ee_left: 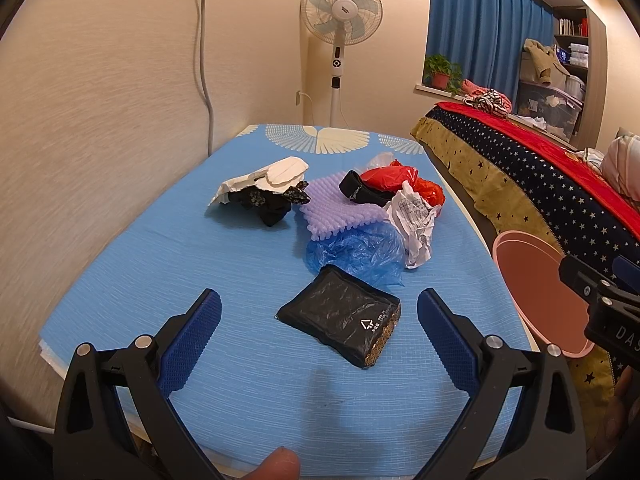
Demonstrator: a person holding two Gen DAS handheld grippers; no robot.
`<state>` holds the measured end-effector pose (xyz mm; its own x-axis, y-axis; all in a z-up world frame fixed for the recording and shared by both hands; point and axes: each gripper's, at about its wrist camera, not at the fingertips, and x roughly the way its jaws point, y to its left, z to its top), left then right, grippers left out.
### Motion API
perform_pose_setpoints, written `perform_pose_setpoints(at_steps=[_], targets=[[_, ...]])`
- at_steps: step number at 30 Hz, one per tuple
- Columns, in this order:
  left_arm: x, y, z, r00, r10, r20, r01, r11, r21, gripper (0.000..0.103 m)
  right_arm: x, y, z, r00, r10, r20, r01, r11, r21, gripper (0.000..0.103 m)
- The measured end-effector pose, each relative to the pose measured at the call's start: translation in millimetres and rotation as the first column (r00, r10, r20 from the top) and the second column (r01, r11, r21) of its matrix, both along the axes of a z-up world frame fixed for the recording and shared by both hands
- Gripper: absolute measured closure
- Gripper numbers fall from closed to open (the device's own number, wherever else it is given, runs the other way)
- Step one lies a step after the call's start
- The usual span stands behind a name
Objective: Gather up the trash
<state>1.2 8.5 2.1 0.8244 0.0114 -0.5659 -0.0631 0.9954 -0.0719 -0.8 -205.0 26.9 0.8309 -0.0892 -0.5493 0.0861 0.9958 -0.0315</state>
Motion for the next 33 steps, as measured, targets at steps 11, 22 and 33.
perform_pose_setpoints(at_steps=[11, 22, 33], targets=[[0.5, -0.5, 0.1, 1.0, 0.0, -0.001, 0.0, 1.0, 0.002, 0.008, 0.4, 0.9, -0.2, 1.0, -0.002, 0.002, 0.002, 1.0, 0.004, 0.005], [1.1, 1.5, 1.0, 1.0, -0.001, 0.001, 0.001, 1.0, 0.002, 0.008, 0.9, 2.2, 0.3, 1.0, 0.001, 0.002, -0.001, 1.0, 0.002, 0.005], [1.5, 0.1, 3.3, 1.0, 0.001, 0.01, -0.001, 1.0, -0.001, 0.008, -0.3, 3.3, -1.1, 1.0, 0.009, -0.003, -0.009, 1.0, -0.003, 0.005]])
